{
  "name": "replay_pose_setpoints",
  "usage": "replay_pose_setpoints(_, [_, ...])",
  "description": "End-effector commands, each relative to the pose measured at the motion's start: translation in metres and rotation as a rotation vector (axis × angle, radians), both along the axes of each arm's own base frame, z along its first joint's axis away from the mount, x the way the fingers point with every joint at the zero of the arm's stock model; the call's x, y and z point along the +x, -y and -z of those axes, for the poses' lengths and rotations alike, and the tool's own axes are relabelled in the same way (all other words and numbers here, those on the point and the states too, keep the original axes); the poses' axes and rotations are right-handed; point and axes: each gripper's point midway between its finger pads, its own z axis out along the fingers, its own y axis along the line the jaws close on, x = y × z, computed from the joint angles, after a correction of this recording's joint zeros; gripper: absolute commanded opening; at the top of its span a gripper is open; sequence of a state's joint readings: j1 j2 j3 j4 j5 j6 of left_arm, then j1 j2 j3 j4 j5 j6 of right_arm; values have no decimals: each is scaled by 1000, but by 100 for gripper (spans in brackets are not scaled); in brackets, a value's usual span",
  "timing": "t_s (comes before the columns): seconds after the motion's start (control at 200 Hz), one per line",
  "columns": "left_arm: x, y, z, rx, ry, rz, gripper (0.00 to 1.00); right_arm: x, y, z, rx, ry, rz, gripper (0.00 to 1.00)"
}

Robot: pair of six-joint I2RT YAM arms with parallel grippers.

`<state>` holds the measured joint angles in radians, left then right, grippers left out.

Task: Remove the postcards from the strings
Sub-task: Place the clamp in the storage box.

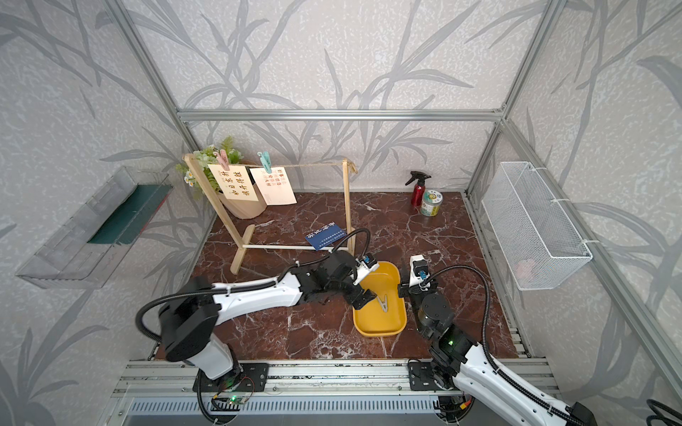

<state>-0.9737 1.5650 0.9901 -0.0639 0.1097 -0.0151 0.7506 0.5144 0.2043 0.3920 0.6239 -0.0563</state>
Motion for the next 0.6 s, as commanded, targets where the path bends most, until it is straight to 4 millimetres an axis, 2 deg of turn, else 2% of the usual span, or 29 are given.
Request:
replay_pose_setpoints(0.0, [41, -59, -26, 69, 248, -203, 88, 1, -7, 2, -22, 12, -33, 42])
replay_pose_setpoints(0.045, [51, -84, -22, 98, 252, -270, 88, 2, -9, -1, -25, 18, -40, 42])
replay_pose_setpoints(0.135, [72, -134, -2, 197, 212, -405, 89, 2, -12, -4, -35, 24, -53, 43])
replay_pose_setpoints(0.18, [80, -147, 0, 247, 246, -445, 89, 1, -13, -6, -36, 32, -60, 43])
replay_pose_setpoints(0.255, [94, -156, 3, 307, 270, -485, 90, 1, -12, -6, -34, 46, -61, 44])
replay_pose_setpoints(0.415, [122, -170, 29, 417, 222, -505, 95, -1, -15, -14, -33, 57, -79, 44])
replay_pose_setpoints(0.595, [146, -170, 43, 533, 209, -484, 97, -2, -15, -16, -29, 64, -91, 45])
